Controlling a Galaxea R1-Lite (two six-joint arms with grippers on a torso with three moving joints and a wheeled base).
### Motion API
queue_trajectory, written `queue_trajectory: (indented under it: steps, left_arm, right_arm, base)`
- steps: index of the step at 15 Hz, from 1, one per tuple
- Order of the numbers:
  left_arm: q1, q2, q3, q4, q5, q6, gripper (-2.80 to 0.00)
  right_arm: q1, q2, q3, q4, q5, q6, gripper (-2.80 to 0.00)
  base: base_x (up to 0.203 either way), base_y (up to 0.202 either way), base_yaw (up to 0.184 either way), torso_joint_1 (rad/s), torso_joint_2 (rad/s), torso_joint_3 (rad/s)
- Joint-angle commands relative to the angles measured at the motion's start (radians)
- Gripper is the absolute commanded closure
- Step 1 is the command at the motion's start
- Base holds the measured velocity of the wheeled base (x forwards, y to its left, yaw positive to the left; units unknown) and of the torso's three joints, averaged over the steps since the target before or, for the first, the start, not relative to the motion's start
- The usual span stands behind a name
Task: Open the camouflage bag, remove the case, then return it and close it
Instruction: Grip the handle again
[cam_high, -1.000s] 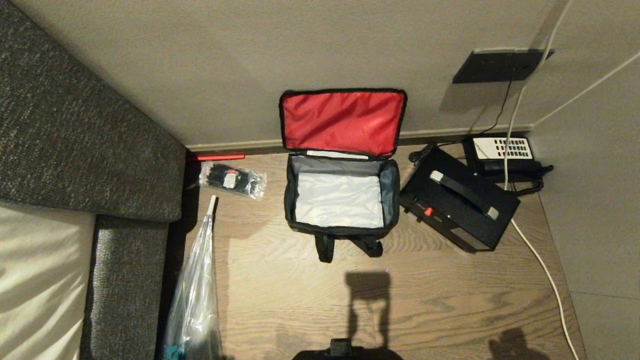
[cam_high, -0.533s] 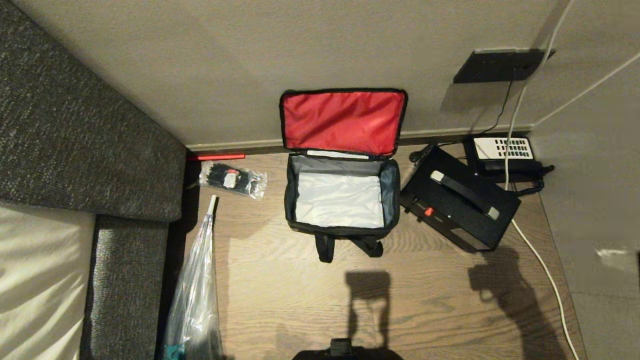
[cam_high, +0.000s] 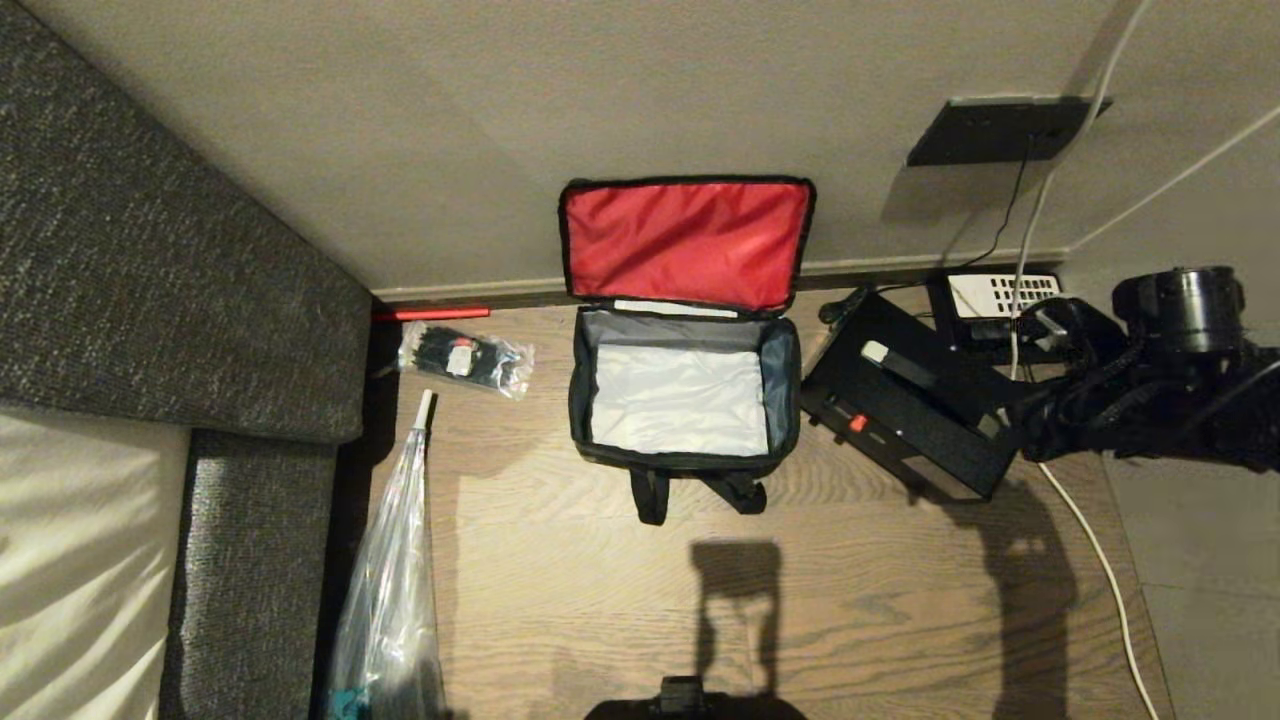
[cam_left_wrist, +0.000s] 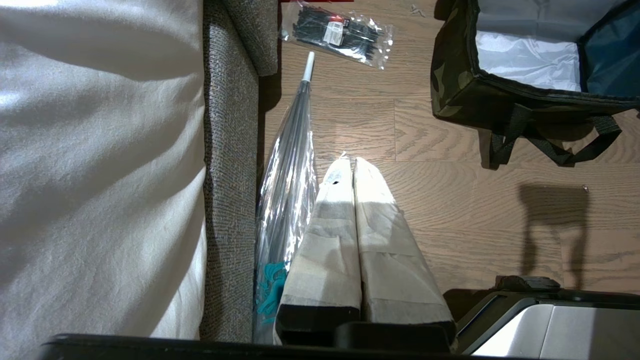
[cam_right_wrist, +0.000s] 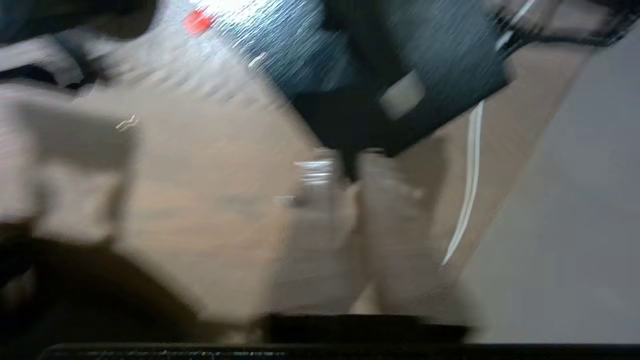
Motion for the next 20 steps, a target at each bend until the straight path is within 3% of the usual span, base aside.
queue_trajectory:
  steps: [1, 3, 6, 7, 9, 11, 13, 16, 20]
  left_arm:
    - [0.000, 0.000, 0.002, 0.000, 0.000, -0.001, 0.00]
    - [0.000, 0.000, 0.002, 0.000, 0.000, -0.001, 0.00]
    - [0.000, 0.000, 0.002, 0.000, 0.000, -0.001, 0.00]
    - [0.000, 0.000, 0.002, 0.000, 0.000, -0.001, 0.00]
    - [0.000, 0.000, 0.002, 0.000, 0.000, -0.001, 0.00]
    - [0.000, 0.000, 0.002, 0.000, 0.000, -0.001, 0.00]
    - [0.000, 0.000, 0.002, 0.000, 0.000, -0.001, 0.00]
    - [0.000, 0.000, 0.002, 0.000, 0.000, -0.001, 0.00]
    - [0.000, 0.000, 0.002, 0.000, 0.000, -0.001, 0.00]
  right_arm:
    - [0.009, 0.079, -0.034, -0.037, -0.016, -0.069, -2.80]
    - [0.012, 0.080, -0.014, -0.054, -0.045, -0.149, -2.80]
    - [0.053, 0.145, 0.032, -0.228, -0.180, -0.252, -2.80]
    - [0.056, 0.166, 0.045, -0.288, -0.220, -0.312, -2.80]
    - [0.057, 0.244, 0.077, -0.520, -0.331, -0.533, -2.80]
    - [0.058, 0.336, 0.090, -0.716, -0.384, -0.658, -2.80]
    - [0.066, 0.408, 0.083, -0.828, -0.402, -0.703, -2.80]
    - [0.117, 0.446, 0.026, -0.850, -0.499, -0.719, -2.80]
    - [0.175, 0.431, 0.030, -0.861, -0.510, -0.751, -2.80]
  base:
    - [0.000, 0.000, 0.000, 0.000, 0.00, 0.000]
    - [0.000, 0.000, 0.000, 0.000, 0.00, 0.000]
    - [0.000, 0.000, 0.000, 0.000, 0.00, 0.000]
    - [0.000, 0.000, 0.000, 0.000, 0.00, 0.000]
    - [0.000, 0.000, 0.000, 0.000, 0.00, 0.000]
    - [0.000, 0.000, 0.000, 0.000, 0.00, 0.000]
    - [0.000, 0.000, 0.000, 0.000, 0.00, 0.000]
    - [0.000, 0.000, 0.000, 0.000, 0.00, 0.000]
    - [0.000, 0.000, 0.000, 0.000, 0.00, 0.000]
